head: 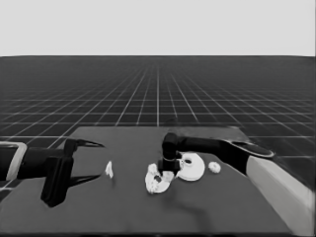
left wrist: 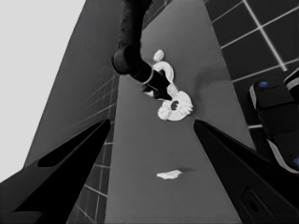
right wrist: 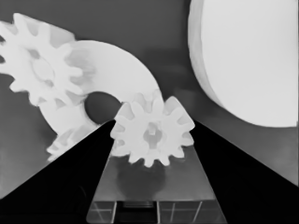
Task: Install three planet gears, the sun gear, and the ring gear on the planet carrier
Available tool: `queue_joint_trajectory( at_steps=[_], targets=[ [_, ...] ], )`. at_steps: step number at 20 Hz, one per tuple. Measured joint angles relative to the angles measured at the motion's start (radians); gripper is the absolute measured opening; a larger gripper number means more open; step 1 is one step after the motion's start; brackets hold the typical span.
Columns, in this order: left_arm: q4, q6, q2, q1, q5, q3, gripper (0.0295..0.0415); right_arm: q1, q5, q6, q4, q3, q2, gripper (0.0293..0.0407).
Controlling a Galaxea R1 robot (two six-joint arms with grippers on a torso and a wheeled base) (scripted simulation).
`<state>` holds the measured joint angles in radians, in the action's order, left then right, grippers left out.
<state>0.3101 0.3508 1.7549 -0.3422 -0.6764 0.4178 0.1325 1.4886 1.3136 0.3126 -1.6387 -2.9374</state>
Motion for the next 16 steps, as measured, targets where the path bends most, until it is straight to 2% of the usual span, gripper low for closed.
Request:
queue_joint_trajectory(
  at_steps=[6, 7, 8, 9, 11, 16],
  targets=[
    [0.000, 0.000, 0.000, 0.000, 0.000, 0.000, 0.0385, 0.015, -0.009, -0.009, 0.015, -0.017, -0.005, 0.0312],
    [0.000, 0.000, 0.000, 0.000, 0.000, 0.000, 0.0385, 0.016, -0.009, -0.009, 0.016, -0.017, -0.005, 0.0344],
    [0.000, 0.000, 0.000, 0.000, 0.000, 0.000, 0.0385, 0.016, -0.009, -0.009, 0.016, -0.017, -0.005, 0.0372],
    [0.000, 0.000, 0.000, 0.000, 0.000, 0.000, 0.0385, 0.016, -0.009, -0.010, 0.016, -0.017, -0.005, 0.0381],
    [0.000, 0.000, 0.000, 0.000, 0.000, 0.000, 0.0385, 0.016, -0.009, -0.010, 0.016, -0.017, -0.005, 0.0384],
    [0.000, 0.000, 0.000, 0.000, 0.000, 0.000, 0.0385, 0.016, -0.009, -0.010, 0.016, -0.017, -0.005, 0.0385]
  ],
)
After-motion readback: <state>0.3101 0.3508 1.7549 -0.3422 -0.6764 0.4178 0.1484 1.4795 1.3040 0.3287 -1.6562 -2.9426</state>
